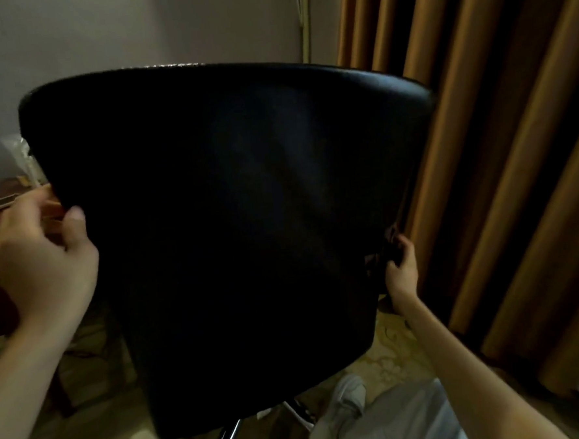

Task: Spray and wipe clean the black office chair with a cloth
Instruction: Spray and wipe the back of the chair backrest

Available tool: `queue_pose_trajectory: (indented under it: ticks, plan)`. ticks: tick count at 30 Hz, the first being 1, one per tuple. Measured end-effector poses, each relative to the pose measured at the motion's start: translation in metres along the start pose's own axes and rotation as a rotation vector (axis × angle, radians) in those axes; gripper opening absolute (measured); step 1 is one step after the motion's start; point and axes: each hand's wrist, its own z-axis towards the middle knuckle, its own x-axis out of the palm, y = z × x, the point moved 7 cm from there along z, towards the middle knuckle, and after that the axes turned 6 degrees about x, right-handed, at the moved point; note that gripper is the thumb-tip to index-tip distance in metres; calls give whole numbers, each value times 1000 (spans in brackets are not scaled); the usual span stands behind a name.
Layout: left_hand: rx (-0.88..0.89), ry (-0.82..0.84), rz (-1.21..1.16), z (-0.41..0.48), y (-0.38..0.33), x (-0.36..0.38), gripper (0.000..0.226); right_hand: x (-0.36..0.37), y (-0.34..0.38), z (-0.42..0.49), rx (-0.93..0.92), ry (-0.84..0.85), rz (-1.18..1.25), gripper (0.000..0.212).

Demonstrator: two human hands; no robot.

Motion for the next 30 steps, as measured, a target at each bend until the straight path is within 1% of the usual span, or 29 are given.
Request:
queue_pose_trajectory:
  ticks: [1, 2, 3, 4, 5, 6, 7, 8, 9, 12, 15, 20, 25, 30]
  plan:
    - [-90, 55, -179, -9, 24, 11, 44, 5, -26, -12, 68, 25, -24, 57]
    - [-158, 50, -262, -14, 50, 35, 46, 9, -50, -25, 142, 60, -54, 55]
    - [-138, 53, -273, -19, 49, 30, 39, 14, -72, -38, 208, 106, -87, 54]
    - [-140, 74, -216, -13, 28, 19, 31, 18, -90, -53, 270, 148, -125, 54]
    - [-111, 43, -247, -13, -9, -13, 28, 23, -104, -66, 309, 185, -155, 53]
    - [-62, 13, -298, -13, -44, -38, 29, 27, -113, -77, 340, 211, -179, 52]
    - [-67, -1, -347, -14, -58, -45, 33, 31, -117, -88, 363, 230, -179, 52]
    - [-34, -6, -397, -14, -66, -50, 35, 36, -118, -97, 387, 247, -167, 52]
    - [-51, -14, -427, -16, -67, -53, 36, 41, -117, -106, 401, 264, -140, 51]
    - [-28, -5, -408, -23, -70, -63, 36, 51, -104, -127, 415, 289, -40, 49]
    - [-65, 33, -385, -41, -47, -72, 33, 61, -79, -145, 342, 327, 30, 49]
    - [-213, 173, -244, -93, 14, -101, 28, 82, -10, -186, 136, 371, 44, 47]
    - [-405, 301, -202, -157, 76, -134, 25, 115, 46, -244, -66, 555, 83, 45]
    - [-591, 345, -112, -220, 140, -167, 21, 154, 78, -302, -282, 760, 55, 48]
